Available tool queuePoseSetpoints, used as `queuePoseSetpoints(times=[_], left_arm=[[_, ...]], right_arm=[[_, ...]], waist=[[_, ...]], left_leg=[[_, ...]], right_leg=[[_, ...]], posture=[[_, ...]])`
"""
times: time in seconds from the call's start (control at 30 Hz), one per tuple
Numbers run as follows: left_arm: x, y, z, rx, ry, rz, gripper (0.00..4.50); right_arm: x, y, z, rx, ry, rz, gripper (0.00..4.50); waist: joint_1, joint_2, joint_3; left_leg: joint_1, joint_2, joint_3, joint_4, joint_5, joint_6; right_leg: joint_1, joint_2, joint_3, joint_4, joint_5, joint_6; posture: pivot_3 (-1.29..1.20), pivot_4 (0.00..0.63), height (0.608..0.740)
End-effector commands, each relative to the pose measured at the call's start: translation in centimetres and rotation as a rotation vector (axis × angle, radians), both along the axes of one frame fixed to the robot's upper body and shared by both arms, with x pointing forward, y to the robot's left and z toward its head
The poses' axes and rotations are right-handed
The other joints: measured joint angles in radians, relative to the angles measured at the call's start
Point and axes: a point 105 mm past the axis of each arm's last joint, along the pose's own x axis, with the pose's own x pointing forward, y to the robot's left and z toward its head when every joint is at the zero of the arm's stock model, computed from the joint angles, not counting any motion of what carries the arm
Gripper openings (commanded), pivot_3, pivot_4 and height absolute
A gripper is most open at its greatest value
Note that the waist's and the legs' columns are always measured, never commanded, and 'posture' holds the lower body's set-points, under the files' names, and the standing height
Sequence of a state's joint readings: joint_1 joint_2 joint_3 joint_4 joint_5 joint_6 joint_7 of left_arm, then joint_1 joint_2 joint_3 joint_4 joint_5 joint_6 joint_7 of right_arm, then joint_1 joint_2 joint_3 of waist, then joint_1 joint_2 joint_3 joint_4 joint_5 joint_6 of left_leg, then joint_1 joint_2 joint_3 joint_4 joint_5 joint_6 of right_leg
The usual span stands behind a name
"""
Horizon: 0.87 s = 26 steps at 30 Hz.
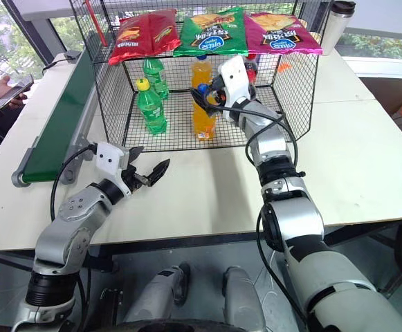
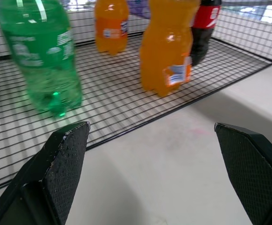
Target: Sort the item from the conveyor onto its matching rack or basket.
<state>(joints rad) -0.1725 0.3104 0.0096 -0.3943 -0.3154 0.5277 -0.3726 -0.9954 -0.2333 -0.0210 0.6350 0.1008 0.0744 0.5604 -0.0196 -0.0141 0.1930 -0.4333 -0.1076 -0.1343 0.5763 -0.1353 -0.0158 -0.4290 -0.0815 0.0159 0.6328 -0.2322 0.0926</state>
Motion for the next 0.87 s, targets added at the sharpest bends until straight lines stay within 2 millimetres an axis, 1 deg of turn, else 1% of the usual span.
queuePoseSetpoints(times=[0.03,0.1,0.2,0.23,0.3,0.33,0.4,0.63,0.73,0.87], left_arm=[[-0.4,-0.1,1.2,-0.012,-0.045,-0.033,4.5],[-0.7,0.0,0.9,-0.012,-0.031,-0.049,4.5],[-1.0,0.1,0.7,-0.008,-0.017,-0.062,4.5],[-1.2,0.1,0.5,-0.001,-0.006,-0.071,4.5],[-1.5,0.2,-0.2,0.026,0.012,-0.086,4.5],[-1.6,0.2,-0.4,0.036,0.019,-0.088,4.5],[-1.7,0.2,-0.8,0.058,0.016,-0.084,4.5],[-2.1,-0.3,-1.6,0.063,0.025,-0.117,4.5],[-2.0,-0.3,-1.6,0.066,0.022,-0.128,4.5],[-2.1,-0.5,-1.6,0.077,0.014,-0.157,4.5]], right_arm=[[-3.1,0.0,1.2,-0.04,-0.024,0.109,4.46],[-5.7,0.0,-0.4,-0.088,0.04,0.204,4.46],[-8.2,-0.1,-1.9,-0.125,0.103,0.269,4.46],[-9.1,-0.2,-2.9,-0.124,0.144,0.283,4.46],[-11.1,-0.3,-5.4,-0.11,0.252,0.31,4.46],[-11.8,-0.4,-6.3,-0.112,0.28,0.306,4.46],[-12.3,-0.7,-7.4,-0.106,0.317,0.28,4.46],[-12.6,-2.2,-9.2,-0.086,0.398,0.201,4.46],[-13.0,-2.6,-9.8,-0.094,0.423,0.2,4.46],[-14.1,-2.7,-10.9,-0.128,0.465,0.24,4.46]], waist=[[0.003,0.0,0.0],[0.008,0.0,0.0],[0.006,0.0,0.0],[0.005,0.0,0.0],[0.005,-0.001,-0.001],[0.006,0.0,-0.001],[0.006,0.0,-0.001],[0.008,0.0,-0.001],[0.01,0.0,-0.001],[0.01,0.0,-0.001]], left_leg=[[0.0,0.0,0.0,0.0,0.0,0.0],[0.0,0.0,0.0,0.0,0.0,0.0],[0.0,0.0,0.0,0.0,0.0,0.0],[0.0,0.0,0.0,0.001,0.0,0.0],[0.0,0.0,0.0,0.001,-0.001,-0.002],[0.001,0.001,0.0,0.001,-0.002,-0.002],[0.001,0.001,0.0,0.001,-0.002,-0.002],[0.001,0.001,0.002,0.001,-0.002,-0.002],[0.001,0.0,0.002,0.001,-0.002,-0.002],[0.0,0.0,0.002,0.001,-0.002,-0.001]], right_leg=[[0.0,0.0,0.0,0.0,0.0,0.0],[0.0,0.0,0.0,0.0,0.0,0.0],[0.001,-0.001,0.0,-0.001,-0.002,-0.002],[0.001,-0.001,0.0,0.0,-0.002,-0.003],[0.002,-0.003,0.0,0.0,-0.002,-0.003],[0.002,-0.003,0.0,0.0,-0.002,-0.003],[0.003,-0.004,0.0,-0.001,-0.002,-0.003],[0.003,-0.006,0.0,-0.002,-0.003,-0.002],[0.003,-0.006,0.0,-0.003,-0.002,-0.003],[0.003,-0.006,-0.001,-0.003,-0.002,-0.003]], posture=[[0.0,0.15,0.739],[0.0,0.15,0.739],[0.0,0.15,0.739],[0.0,0.15,0.739],[0.0,0.15,0.739],[0.0,0.15,0.739],[0.0,0.15,0.739],[0.0,0.15,0.739],[0.0,0.15,0.739],[0.0,0.15,0.739]])
